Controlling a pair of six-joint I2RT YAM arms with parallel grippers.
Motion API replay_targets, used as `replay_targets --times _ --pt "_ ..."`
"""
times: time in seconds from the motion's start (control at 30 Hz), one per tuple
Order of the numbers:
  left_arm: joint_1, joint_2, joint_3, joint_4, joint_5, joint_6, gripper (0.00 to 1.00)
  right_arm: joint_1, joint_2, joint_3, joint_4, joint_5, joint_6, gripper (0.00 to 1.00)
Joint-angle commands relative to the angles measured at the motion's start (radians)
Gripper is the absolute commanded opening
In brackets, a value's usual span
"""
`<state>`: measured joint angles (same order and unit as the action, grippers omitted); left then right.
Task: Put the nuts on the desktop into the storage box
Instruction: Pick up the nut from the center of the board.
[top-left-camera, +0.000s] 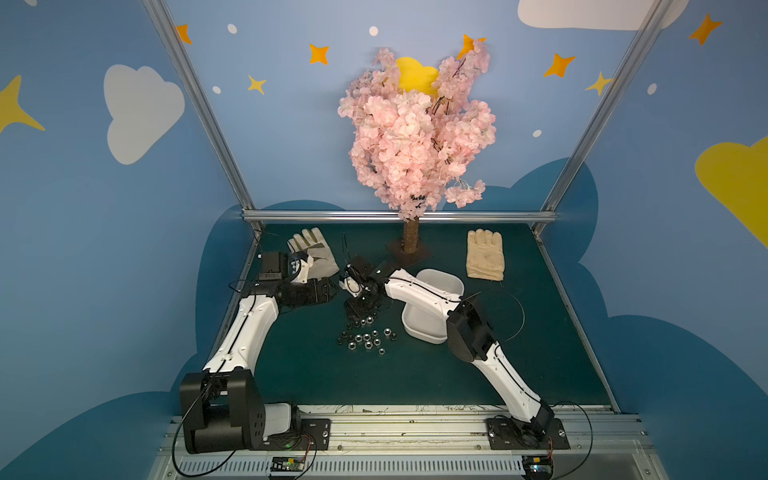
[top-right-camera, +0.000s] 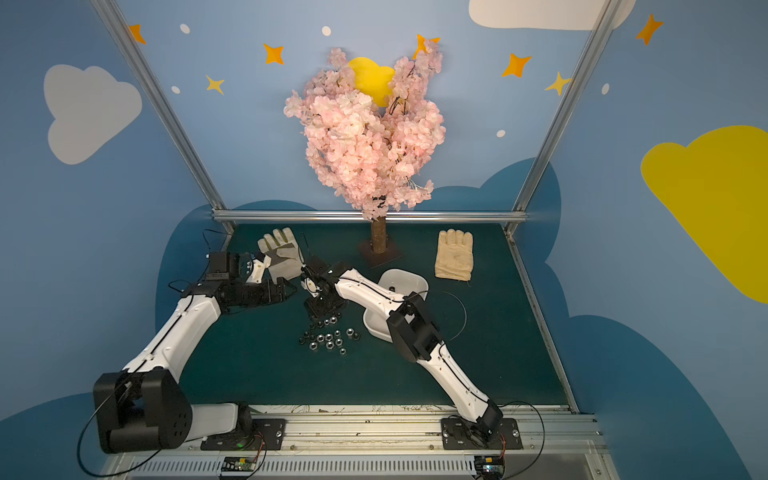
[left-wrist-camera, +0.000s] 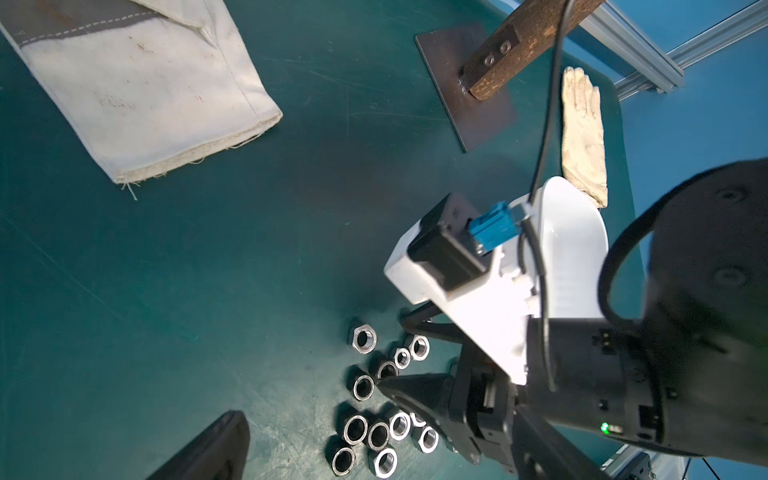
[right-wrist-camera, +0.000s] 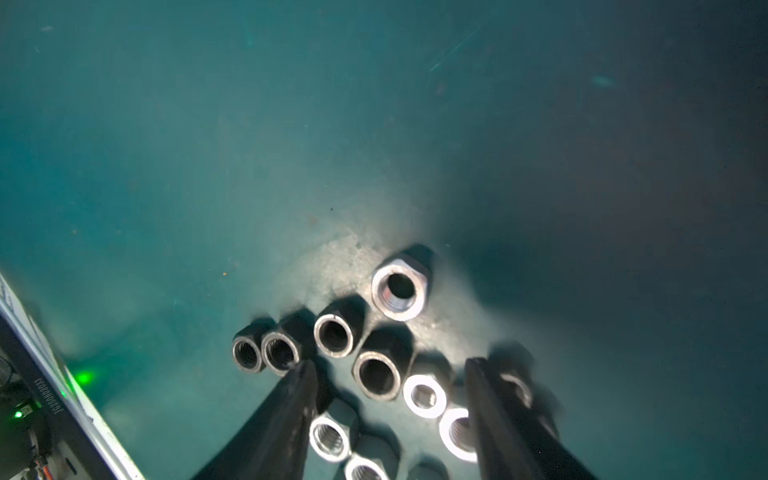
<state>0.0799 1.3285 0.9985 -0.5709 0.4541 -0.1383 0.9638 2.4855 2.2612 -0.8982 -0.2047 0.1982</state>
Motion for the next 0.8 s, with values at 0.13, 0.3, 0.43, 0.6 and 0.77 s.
replay_targets --times 0.13,0.3,0.43,0.6,0.77 --pt "0.003 -0.024 -0.011 0.005 -0.008 0.000 1.00 0.023 0.049 0.037 0.019 0.026 -0.006 0.61" --pt "0.003 -0.031 -0.011 0.006 -0.010 0.000 1.00 0.024 0.074 0.038 0.043 0.091 0.006 0.59" --pt "0.003 -0.034 -0.012 0.006 -0.011 0.000 1.00 0.023 0.085 0.043 0.070 0.130 0.019 0.58" --pt "0.003 -0.040 -0.012 0.006 -0.012 0.000 1.00 0.024 0.115 0.080 0.065 0.152 0.018 0.53" --pt "0.003 -0.043 -0.014 0.006 -0.015 0.000 1.00 0.033 0.128 0.079 0.047 0.174 0.008 0.51"
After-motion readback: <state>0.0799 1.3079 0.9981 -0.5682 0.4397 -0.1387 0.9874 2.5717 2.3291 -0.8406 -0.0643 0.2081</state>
